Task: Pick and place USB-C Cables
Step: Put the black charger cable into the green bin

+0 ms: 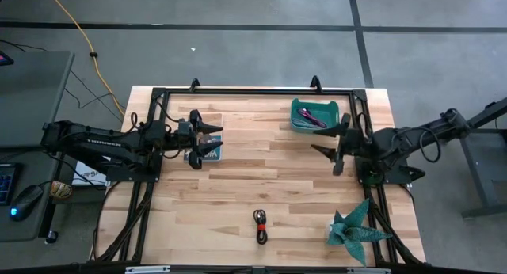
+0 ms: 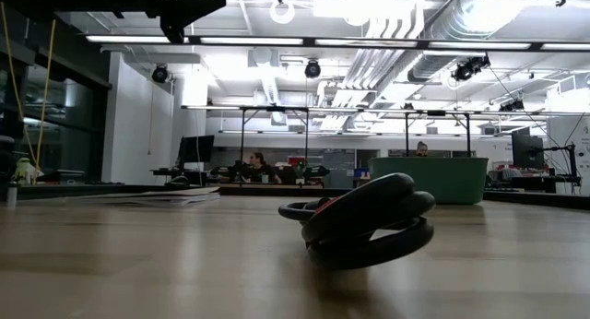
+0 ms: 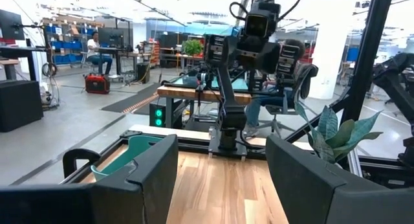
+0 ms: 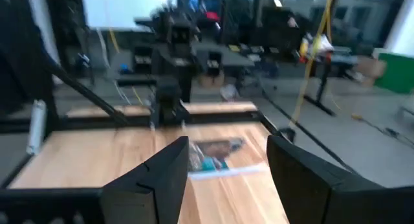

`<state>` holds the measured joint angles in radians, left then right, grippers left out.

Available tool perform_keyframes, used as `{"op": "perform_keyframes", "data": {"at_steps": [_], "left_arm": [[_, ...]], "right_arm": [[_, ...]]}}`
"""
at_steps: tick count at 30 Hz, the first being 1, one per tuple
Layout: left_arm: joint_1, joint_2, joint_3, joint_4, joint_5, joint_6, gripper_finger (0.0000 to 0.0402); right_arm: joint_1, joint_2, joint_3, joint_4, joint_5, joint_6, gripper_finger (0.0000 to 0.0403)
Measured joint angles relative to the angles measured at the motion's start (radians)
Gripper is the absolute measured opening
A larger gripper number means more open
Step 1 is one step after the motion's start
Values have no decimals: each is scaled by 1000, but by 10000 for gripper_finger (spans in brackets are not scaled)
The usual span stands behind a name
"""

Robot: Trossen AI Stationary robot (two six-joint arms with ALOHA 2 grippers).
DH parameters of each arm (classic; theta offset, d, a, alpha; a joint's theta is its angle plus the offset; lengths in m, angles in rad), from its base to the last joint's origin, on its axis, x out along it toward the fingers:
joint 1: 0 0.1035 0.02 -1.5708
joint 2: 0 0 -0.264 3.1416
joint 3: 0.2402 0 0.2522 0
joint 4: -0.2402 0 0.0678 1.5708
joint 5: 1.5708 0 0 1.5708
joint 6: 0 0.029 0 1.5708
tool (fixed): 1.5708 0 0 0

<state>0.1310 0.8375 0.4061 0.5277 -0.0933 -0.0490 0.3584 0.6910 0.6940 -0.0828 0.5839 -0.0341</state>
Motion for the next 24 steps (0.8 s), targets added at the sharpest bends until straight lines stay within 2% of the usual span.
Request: {"op": "perform_keyframes", "data": {"at_steps": [6,9,24], "left_arm": [[0,0,0,8,0,0,214],[0,0,0,16,0,0,214],[0,0,0,15,0,0,214]], "right_arm": [[-85,-22,-102,190,-208,-42,199],[-119,-9,-121,207,-263,-34,199],[-145,16,-123,192,-259,-18,199]]}}
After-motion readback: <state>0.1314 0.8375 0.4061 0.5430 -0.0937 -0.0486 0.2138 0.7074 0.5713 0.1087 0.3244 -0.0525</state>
